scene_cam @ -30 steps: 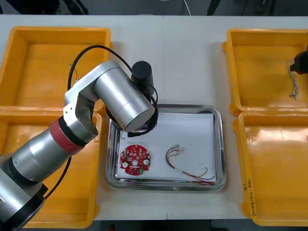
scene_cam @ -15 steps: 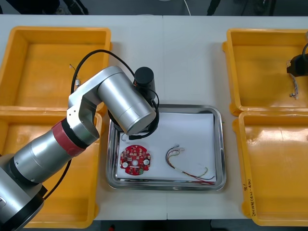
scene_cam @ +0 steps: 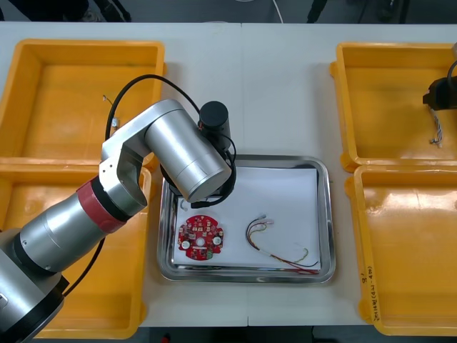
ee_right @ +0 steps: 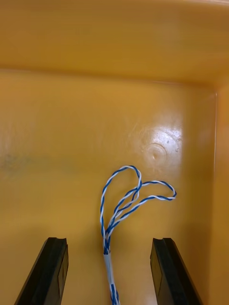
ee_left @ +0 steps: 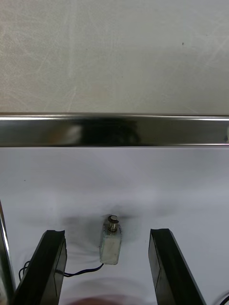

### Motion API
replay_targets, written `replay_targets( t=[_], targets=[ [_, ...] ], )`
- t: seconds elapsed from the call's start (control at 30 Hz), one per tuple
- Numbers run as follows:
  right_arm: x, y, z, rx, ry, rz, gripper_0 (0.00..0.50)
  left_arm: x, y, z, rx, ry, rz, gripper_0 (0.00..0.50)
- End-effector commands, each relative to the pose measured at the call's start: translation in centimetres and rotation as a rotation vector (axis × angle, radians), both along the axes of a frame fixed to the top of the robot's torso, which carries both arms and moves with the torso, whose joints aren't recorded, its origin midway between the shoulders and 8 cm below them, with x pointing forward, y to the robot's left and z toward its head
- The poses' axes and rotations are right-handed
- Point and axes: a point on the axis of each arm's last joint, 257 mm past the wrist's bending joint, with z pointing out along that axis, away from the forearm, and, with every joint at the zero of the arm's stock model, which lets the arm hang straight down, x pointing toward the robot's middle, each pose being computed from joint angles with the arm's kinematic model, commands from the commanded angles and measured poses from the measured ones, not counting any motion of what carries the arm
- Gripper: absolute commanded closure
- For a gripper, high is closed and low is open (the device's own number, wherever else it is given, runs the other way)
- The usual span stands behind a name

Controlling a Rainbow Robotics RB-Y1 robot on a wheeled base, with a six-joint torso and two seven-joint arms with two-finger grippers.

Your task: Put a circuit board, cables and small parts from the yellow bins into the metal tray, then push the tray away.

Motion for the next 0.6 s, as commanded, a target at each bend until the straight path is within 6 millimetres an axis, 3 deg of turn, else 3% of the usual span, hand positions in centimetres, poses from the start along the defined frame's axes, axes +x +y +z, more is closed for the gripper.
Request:
replay_targets(
  t=[0.03,0.43,0.6],
  targets=[
    [0.6,0.4,0.4,-0.004,-0.034,0.017,0.000,0.5,1.3,1.6,0.030,-0.039,0.004,0.000],
    [0.3,-0.2,-0.5,-0.027,-0.028,0.021,0.000,0.0,3.1,10.0,0.031,0.004,0.007,0.000],
    [0.1,-0.2,-1.3,-0.008,-0.036,0.011,0.000,1.1,3.8,13.4,0.018,-0.019,-0.042,0.000]
  ],
)
